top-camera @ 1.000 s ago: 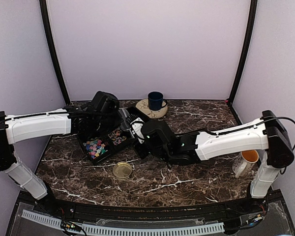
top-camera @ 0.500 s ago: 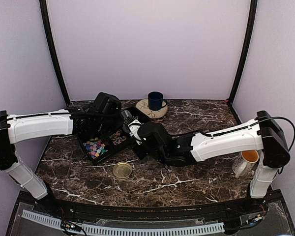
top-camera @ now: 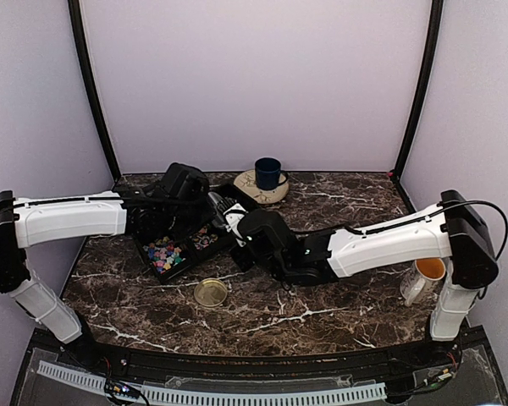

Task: Pack the candies
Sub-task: Pass from the left arm to the right, then pass from the right arm to the left

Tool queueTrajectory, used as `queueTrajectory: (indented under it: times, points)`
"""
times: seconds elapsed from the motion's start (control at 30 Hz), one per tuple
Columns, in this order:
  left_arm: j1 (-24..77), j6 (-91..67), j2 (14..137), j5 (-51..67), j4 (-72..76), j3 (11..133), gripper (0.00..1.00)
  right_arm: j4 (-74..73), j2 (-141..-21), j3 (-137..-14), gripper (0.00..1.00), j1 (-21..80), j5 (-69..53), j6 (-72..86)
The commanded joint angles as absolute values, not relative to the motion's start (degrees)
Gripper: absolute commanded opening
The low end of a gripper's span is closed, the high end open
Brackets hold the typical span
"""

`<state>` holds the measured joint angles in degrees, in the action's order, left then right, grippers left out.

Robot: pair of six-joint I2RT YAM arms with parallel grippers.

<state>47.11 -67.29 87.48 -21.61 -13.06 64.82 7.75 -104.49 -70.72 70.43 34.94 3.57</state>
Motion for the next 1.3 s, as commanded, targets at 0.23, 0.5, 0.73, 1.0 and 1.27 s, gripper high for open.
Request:
queueTrajectory:
  times: [0.23,0.5,0.73,1.0,1.27]
  points:
    - [47.5,-59.2,80.2,-22.3,-12.4,60.6,0.52,9.1,-95.3,-63.9,0.0,66.8,22.3,4.6]
    - [47.5,-47.4,72.2,-21.8,-8.1,57.0,0.93,7.6,-86.9,-58.0,0.0,61.0,7.7,3.7]
    - [47.4,-30.4,68.4,-12.5,-4.5,56.4,0.99,3.8,-81.6,-55.4,0.0,58.0,-2.2,-0.9]
    - [46.3,-23.9,69.7,1.3,-7.8,60.4,0.99,1.6,-77.8,-53.5,0.0,57.6,-6.9,-6.8]
    - [40.5,-24.7,71.3,19.1,-12.8,62.3,0.99,0.1,-76.9,-52.3,0.0,57.7,-9.1,-11.4]
